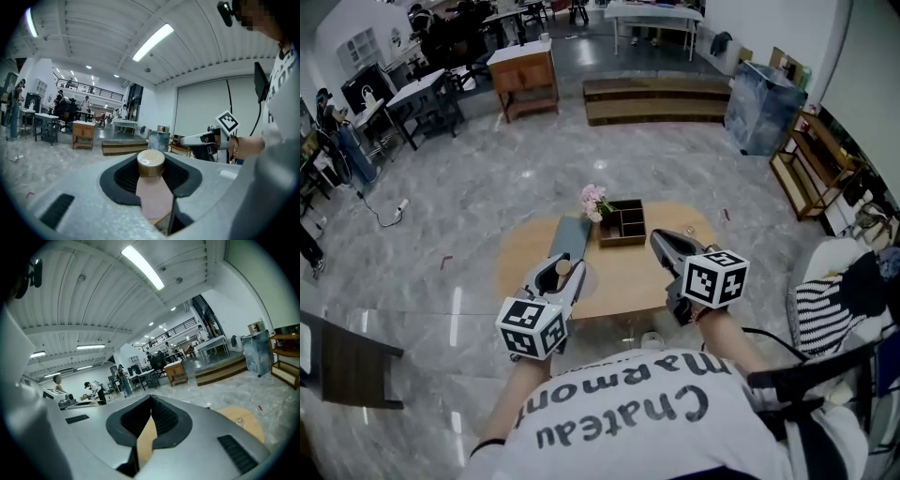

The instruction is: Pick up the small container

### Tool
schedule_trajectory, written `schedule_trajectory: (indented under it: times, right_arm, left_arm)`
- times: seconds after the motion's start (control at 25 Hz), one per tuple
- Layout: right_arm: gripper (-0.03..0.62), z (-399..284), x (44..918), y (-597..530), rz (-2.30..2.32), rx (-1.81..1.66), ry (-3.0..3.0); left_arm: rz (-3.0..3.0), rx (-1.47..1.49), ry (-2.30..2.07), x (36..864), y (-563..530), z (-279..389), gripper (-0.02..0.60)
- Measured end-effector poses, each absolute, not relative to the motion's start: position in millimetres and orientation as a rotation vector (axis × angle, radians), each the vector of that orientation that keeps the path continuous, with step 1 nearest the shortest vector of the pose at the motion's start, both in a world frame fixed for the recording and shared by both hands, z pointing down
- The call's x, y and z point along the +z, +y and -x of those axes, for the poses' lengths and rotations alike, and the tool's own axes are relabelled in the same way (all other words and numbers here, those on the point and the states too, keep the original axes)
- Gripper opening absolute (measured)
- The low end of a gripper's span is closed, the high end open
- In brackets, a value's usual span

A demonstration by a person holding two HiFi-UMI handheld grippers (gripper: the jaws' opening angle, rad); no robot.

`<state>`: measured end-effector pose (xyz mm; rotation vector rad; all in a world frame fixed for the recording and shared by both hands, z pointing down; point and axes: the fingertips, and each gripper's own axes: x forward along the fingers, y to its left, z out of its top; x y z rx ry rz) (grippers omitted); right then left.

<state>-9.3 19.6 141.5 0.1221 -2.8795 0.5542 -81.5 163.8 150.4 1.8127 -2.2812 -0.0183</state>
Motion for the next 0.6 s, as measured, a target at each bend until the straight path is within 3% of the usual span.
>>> schedule_trajectory:
  times: [0.6]
  right_arm:
    - [0.014,-39,165,22,-0.302,0.651,-2.832]
  left_arm:
    - [-1.763,-0.099,-2.336,157,211,69,0.132]
